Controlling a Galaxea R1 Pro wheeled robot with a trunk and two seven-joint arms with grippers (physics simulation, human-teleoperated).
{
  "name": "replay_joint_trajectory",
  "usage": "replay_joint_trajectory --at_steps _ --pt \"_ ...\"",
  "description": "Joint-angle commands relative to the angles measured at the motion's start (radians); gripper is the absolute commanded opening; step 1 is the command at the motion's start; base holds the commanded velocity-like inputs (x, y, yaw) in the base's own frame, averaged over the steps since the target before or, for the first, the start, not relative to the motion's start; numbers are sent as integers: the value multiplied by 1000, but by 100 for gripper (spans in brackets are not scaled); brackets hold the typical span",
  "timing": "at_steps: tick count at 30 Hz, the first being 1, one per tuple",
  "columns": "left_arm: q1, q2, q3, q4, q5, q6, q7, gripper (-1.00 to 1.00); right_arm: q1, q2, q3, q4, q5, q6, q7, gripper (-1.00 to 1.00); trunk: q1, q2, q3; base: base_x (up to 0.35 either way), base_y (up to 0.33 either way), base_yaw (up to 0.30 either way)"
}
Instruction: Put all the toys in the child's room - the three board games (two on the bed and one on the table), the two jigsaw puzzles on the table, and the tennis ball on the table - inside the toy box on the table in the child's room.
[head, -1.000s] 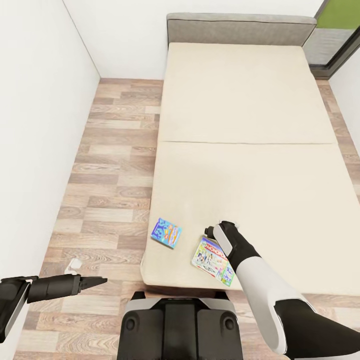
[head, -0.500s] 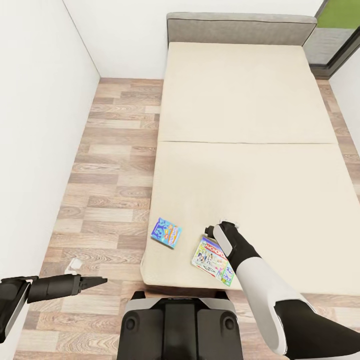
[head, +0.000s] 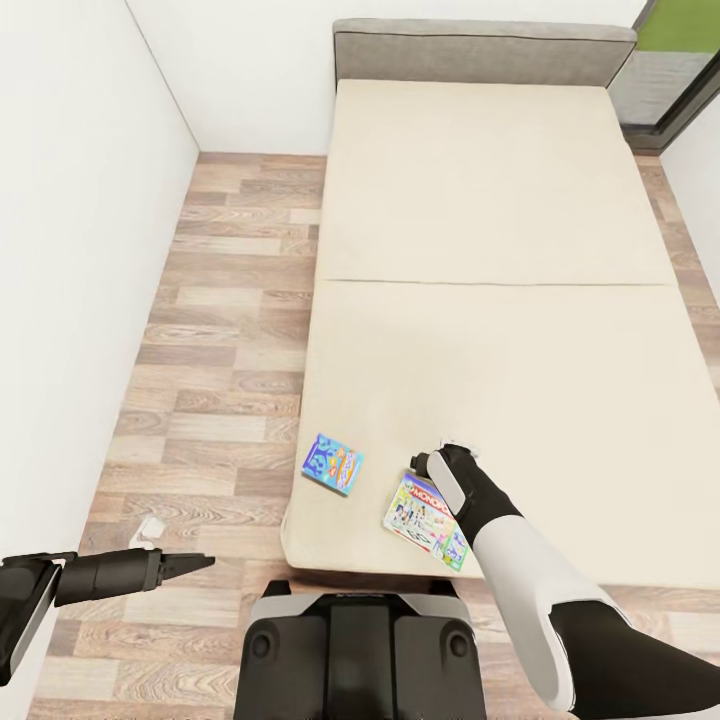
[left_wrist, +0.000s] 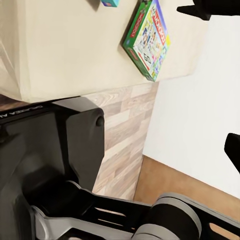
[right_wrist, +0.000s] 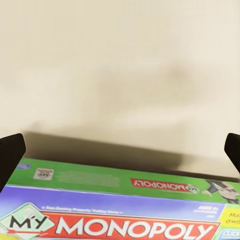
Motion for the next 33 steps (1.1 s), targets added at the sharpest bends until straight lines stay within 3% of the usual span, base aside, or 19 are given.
replay_joint_trajectory --at_steps 1,18,33 --pt "0 0 0 0 0 11 -4 100 0 0 1 -2 -8 3 -7 100 1 -2 -3 0 0 0" --pt "0 0 0 -1 0 11 -4 100 0 -1 1 -2 -7 3 -7 100 1 -2 -29 0 0 0" --pt "0 0 0 -1 0 11 -4 100 1 0 1 -2 -6 3 -7 100 1 -2 -32 0 0 0"
